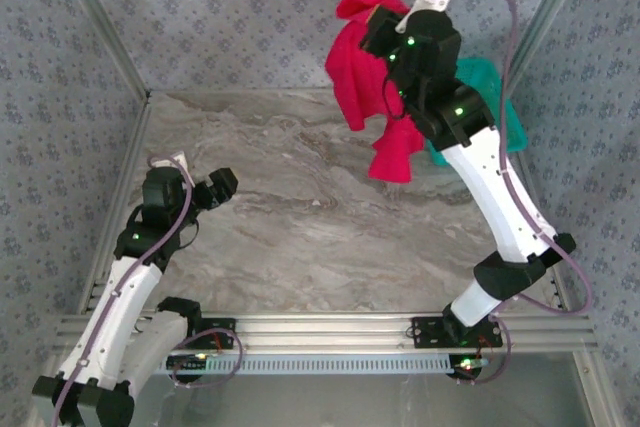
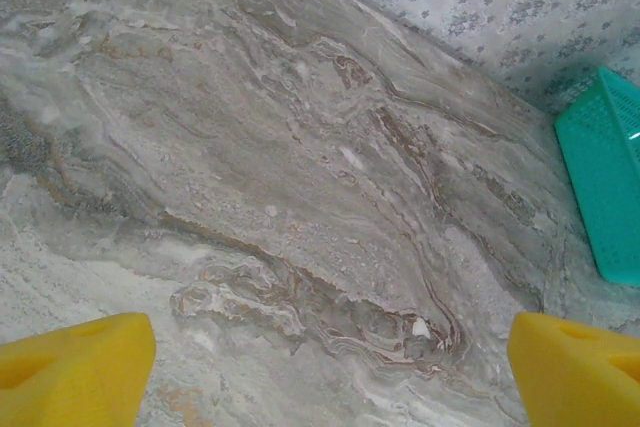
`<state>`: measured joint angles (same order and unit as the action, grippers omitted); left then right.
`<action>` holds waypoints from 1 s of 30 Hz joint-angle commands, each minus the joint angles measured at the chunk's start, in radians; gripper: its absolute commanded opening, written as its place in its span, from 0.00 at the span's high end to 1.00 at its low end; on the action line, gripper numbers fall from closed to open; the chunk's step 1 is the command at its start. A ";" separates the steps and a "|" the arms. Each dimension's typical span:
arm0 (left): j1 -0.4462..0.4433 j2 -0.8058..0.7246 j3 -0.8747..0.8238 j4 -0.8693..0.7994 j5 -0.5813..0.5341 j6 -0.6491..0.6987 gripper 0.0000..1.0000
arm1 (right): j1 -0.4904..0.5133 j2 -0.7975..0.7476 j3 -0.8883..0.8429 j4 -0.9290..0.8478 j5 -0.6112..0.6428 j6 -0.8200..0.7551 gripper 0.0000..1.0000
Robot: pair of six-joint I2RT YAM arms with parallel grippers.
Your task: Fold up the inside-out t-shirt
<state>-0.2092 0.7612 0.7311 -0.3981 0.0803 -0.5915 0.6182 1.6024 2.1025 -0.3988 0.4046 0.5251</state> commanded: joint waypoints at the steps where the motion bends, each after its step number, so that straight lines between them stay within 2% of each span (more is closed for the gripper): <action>1: 0.001 -0.021 0.044 -0.030 0.028 0.039 0.09 | 0.036 0.001 -0.005 -0.008 0.027 -0.025 1.00; 8: 0.001 -0.018 0.010 -0.014 0.070 0.019 0.10 | 0.043 0.098 -0.236 0.027 -0.019 0.155 1.00; 11: 0.001 -0.010 -0.024 0.008 0.091 -0.009 0.11 | 0.026 0.215 -0.231 0.014 -0.119 0.208 1.00; 12: 0.001 -0.005 -0.037 0.023 0.099 -0.022 0.11 | 0.017 0.279 -0.187 -0.011 -0.191 0.208 1.00; 13: 0.001 0.000 -0.051 0.037 0.108 -0.035 0.11 | 0.005 0.355 -0.113 -0.068 -0.286 0.205 0.90; 15: -0.002 0.011 -0.087 0.084 0.123 -0.061 0.12 | -0.025 0.511 0.110 -0.249 -0.488 0.190 0.51; 16: -0.004 0.018 -0.104 0.106 0.127 -0.072 0.12 | -0.045 0.599 0.247 -0.360 -0.566 0.184 0.43; 17: -0.007 0.029 -0.116 0.123 0.126 -0.079 0.12 | -0.057 0.653 0.346 -0.449 -0.606 0.168 0.39; 19: -0.016 0.056 -0.141 0.167 0.123 -0.096 0.12 | -0.067 0.678 0.423 -0.553 -0.573 0.112 0.33; 21: -0.034 0.095 -0.161 0.221 0.119 -0.109 0.12 | -0.059 0.595 0.291 -0.536 -0.534 0.046 0.27; 22: -0.050 0.123 -0.165 0.247 0.112 -0.112 0.12 | -0.056 0.520 0.155 -0.476 -0.512 0.046 0.25; 26: -0.107 0.274 -0.139 0.311 0.089 -0.110 0.11 | -0.067 0.288 -0.302 -0.280 -0.498 0.034 0.28; 30: -0.137 0.464 -0.066 0.340 0.081 -0.100 0.12 | -0.057 0.154 -0.622 -0.155 -0.532 0.057 0.32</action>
<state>-0.3305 1.1267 0.5930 -0.1333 0.1715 -0.6907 0.5495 1.8332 1.6512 -0.6682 -0.0937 0.5884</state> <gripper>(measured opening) 0.884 0.685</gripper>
